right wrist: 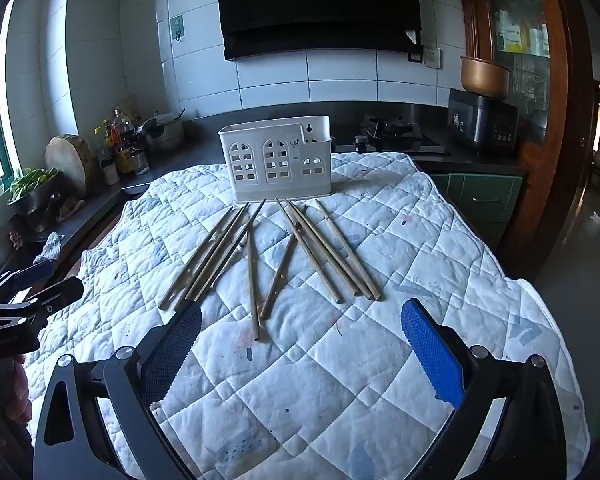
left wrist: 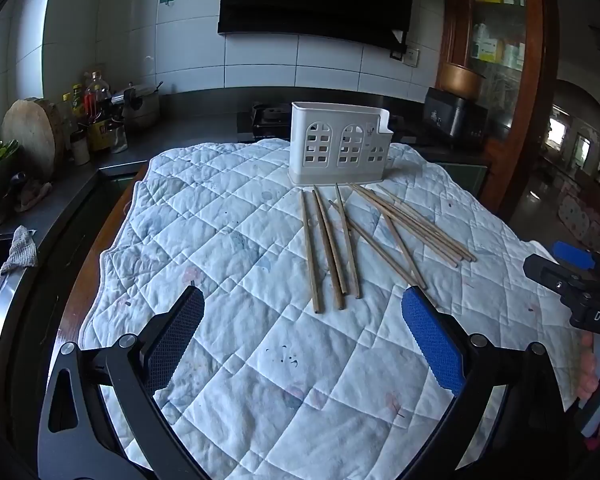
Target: Organize utensils
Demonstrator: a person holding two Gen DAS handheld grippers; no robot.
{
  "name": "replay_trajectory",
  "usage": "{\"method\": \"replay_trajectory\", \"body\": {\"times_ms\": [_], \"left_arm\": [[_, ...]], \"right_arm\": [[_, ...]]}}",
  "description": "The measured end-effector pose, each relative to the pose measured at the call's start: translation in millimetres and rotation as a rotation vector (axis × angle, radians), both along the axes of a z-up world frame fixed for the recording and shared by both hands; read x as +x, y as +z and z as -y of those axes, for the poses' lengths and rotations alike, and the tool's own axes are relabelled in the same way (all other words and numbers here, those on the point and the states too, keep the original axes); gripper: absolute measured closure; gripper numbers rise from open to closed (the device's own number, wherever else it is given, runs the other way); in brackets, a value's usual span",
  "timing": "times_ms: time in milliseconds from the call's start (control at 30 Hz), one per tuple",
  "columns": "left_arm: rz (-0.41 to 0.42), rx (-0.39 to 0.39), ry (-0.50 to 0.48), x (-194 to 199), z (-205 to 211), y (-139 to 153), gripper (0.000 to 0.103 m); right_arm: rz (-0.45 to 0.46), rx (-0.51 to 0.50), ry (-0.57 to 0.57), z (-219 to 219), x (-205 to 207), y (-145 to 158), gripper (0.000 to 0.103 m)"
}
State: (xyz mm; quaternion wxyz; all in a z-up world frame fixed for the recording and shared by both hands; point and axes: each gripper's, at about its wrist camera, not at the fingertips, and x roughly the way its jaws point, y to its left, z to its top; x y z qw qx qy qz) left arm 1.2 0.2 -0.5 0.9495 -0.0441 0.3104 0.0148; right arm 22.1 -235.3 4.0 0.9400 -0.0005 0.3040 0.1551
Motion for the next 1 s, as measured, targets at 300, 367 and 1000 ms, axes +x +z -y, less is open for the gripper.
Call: {"method": "replay_trajectory", "body": {"times_ms": [300, 367, 1000], "left_arm": [[0.005, 0.001, -0.004, -1.9, -0.5, -1.2, 0.005], [0.007, -0.004, -0.011, -2.0, 0.2, -1.1, 0.005], [0.005, -0.019, 0.005, -0.3, -3.0, -1.4, 0.005]], "right_arm": [[-0.004, 0.001, 0.005, -0.2, -0.5, 1.0, 0.006], [-0.005, 0.002, 0.004, 1.4, 2.9, 2.3, 0.006], [0.001, 0.001, 0.010, -0.5, -2.0, 2.4, 0.006]]}}
